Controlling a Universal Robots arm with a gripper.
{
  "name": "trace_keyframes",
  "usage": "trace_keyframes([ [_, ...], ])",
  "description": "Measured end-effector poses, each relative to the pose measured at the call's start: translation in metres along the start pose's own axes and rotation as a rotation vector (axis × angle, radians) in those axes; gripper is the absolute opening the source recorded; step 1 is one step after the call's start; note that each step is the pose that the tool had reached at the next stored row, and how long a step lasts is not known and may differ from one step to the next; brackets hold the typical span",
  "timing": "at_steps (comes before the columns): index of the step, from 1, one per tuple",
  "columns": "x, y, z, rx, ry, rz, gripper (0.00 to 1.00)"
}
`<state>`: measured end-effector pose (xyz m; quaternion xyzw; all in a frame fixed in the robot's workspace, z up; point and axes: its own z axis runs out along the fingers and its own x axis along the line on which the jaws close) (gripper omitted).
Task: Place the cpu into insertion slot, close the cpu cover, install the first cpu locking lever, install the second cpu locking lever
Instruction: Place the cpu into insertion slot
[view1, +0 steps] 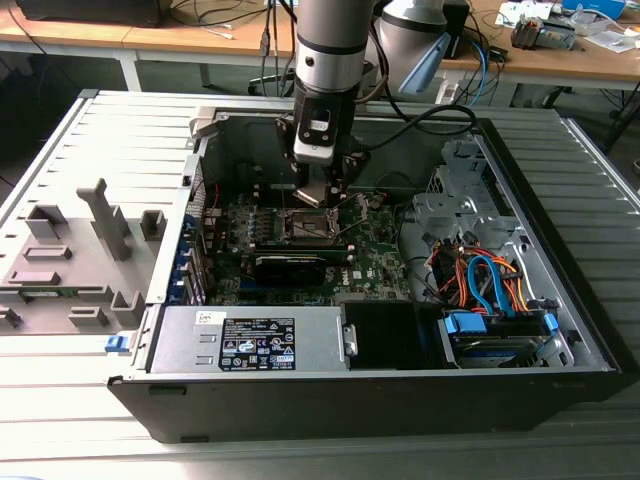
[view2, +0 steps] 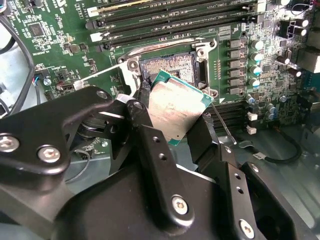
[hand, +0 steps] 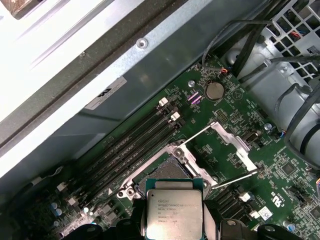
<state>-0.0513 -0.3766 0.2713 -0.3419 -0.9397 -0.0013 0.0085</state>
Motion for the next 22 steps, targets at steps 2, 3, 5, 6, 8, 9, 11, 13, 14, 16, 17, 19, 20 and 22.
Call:
trace_keyframes([
  [2, 0.0, 0.0, 0.0, -0.0001, 0.0, 0.004, 0.55],
  [3, 0.0, 0.0, 0.0001, -0.0002, 0.0, 0.008, 0.55],
  [5, 0.0, 0.0, 0.0001, -0.0002, 0.0, 0.013, 0.55],
  [6, 0.0, 0.0, 0.0001, -0.0002, 0.0, 0.015, 0.55],
  [8, 0.0, 0.0, 0.0001, -0.0003, 0.0, 0.019, 0.55],
  [9, 0.0, 0.0, 0.0001, -0.0004, 0.0001, 0.022, 0.55],
  [11, 0.0, 0.0, 0.0001, -0.0005, 0.0001, 0.027, 0.55],
  [13, 0.0, 0.0, 0.0001, -0.0006, 0.0001, 0.032, 0.55],
  [14, 0.0, 0.0, 0.0001, -0.0006, 0.0001, 0.034, 0.55],
  [16, 0.0, 0.0, 0.0001, -0.0007, 0.0001, 0.041, 0.55],
  [17, 0.0, 0.0, 0.0002, -0.0007, 0.0001, 0.043, 0.55],
  [19, 0.0, 0.0, 0.0002, -0.0009, 0.0002, 0.051, 0.55],
  [20, 0.0, 0.0, 0.0002, -0.0009, 0.0002, 0.053, 0.55],
  [22, 0.0, 0.0, 0.0002, -0.001, 0.0002, 0.057, 0.55],
])
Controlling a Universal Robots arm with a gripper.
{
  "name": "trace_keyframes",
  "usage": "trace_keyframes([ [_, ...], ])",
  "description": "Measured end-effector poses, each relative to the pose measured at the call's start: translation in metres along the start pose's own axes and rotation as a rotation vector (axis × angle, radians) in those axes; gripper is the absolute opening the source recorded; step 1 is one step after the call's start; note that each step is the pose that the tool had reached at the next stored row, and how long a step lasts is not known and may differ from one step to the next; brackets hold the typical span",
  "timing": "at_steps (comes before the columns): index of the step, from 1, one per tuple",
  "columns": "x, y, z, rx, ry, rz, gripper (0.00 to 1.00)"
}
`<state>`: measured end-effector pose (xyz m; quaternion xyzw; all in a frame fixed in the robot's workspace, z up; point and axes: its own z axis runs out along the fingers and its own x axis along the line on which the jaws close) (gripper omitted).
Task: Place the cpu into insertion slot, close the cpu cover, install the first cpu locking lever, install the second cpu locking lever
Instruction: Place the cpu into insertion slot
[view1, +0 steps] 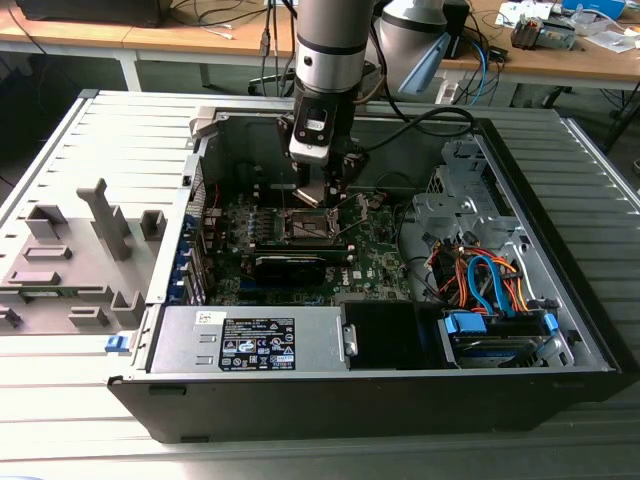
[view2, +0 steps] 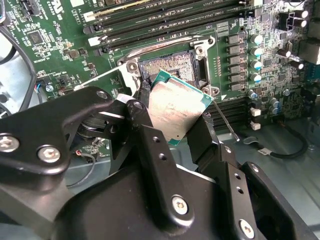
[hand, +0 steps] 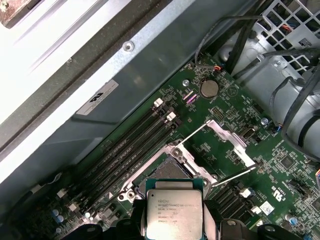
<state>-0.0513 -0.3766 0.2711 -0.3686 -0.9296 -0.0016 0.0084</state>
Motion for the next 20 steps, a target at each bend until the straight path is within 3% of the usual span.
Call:
trace_keyframes([
  [20, 0.0, 0.0, 0.0002, -0.0009, 0.0002, 0.053, 0.55],
])
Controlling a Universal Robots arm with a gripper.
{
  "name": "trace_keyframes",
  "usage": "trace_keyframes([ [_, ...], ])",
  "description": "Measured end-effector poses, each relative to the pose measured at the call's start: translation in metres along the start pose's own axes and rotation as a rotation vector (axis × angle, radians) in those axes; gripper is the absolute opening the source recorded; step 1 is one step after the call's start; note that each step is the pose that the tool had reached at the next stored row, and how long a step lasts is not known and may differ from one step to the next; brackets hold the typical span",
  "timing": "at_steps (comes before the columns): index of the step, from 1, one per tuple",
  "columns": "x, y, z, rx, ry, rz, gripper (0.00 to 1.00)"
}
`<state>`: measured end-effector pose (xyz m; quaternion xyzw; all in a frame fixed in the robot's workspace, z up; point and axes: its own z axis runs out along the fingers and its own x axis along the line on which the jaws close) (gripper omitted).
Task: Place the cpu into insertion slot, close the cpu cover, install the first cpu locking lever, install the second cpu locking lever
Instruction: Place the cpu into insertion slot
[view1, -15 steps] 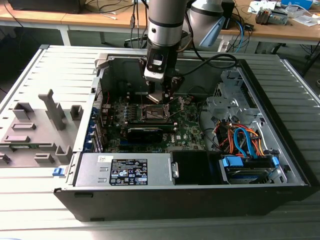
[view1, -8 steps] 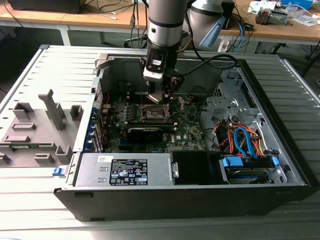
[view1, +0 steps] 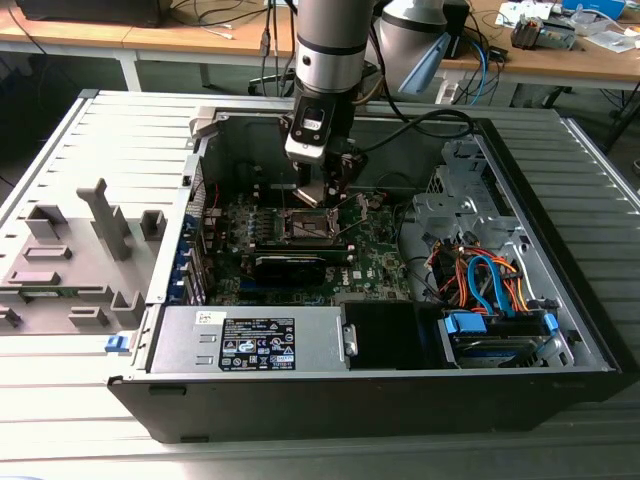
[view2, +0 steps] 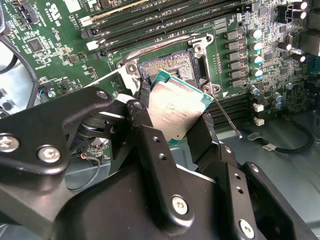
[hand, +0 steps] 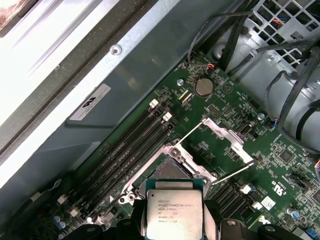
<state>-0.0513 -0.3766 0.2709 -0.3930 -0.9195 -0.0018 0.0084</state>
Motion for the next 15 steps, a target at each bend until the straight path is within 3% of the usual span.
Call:
trace_keyframes([
  [15, 0.0, 0.0, 0.0002, -0.0008, 0.0001, 0.047, 0.55],
])
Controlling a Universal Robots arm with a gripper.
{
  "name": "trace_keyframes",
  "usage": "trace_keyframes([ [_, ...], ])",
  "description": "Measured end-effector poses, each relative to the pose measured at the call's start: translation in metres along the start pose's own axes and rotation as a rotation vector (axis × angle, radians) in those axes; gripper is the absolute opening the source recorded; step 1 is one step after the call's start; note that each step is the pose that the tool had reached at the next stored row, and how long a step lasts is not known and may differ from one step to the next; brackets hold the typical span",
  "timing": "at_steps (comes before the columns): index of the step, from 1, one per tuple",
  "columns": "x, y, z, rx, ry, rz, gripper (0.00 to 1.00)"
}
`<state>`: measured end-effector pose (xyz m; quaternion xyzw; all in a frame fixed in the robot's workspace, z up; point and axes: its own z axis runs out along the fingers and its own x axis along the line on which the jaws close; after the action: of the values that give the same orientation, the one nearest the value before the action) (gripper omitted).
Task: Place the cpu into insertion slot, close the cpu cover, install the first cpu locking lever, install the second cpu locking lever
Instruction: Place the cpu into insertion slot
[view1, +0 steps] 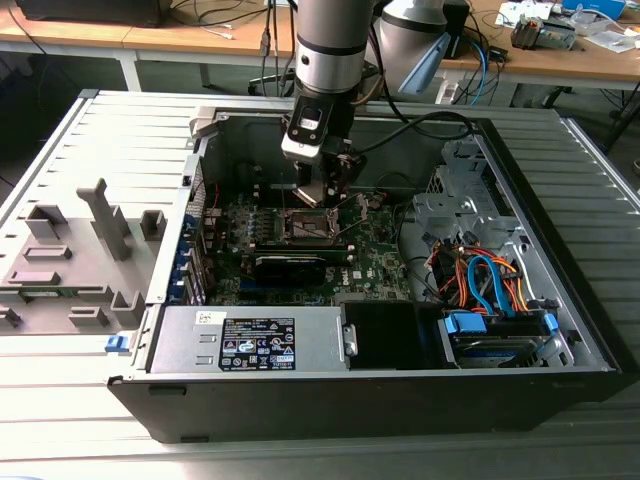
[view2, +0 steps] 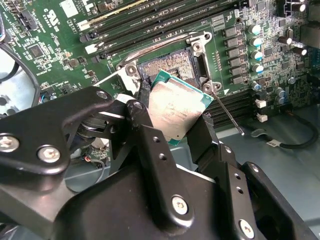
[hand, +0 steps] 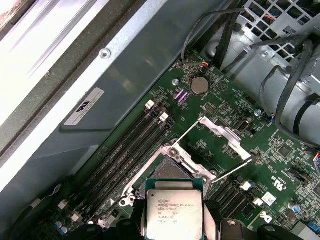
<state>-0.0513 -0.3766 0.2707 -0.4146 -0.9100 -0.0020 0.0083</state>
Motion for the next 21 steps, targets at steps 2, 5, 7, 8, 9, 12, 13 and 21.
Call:
trace_keyframes([
  [2, 0.0, 0.0, 0.0, -0.0001, 0.0, 0.008, 0.55],
  [5, 0.0, 0.0, 0.0001, -0.0003, 0.0, 0.017, 0.55],
  [7, 0.0, 0.0, 0.0001, -0.0004, 0.0001, 0.023, 0.55],
  [8, 0.0, 0.0, 0.0001, -0.0004, 0.0001, 0.026, 0.55],
  [9, 0.0, 0.0, 0.0001, -0.0005, 0.0001, 0.028, 0.55],
  [12, 0.0, 0.0, 0.0001, -0.0005, 0.0001, 0.036, 0.55],
  [13, 0.0, 0.0, 0.0001, -0.0006, 0.0001, 0.038, 0.55],
  [21, 0.0, 0.0, 0.0002, -0.001, 0.0002, 0.063, 0.55],
])
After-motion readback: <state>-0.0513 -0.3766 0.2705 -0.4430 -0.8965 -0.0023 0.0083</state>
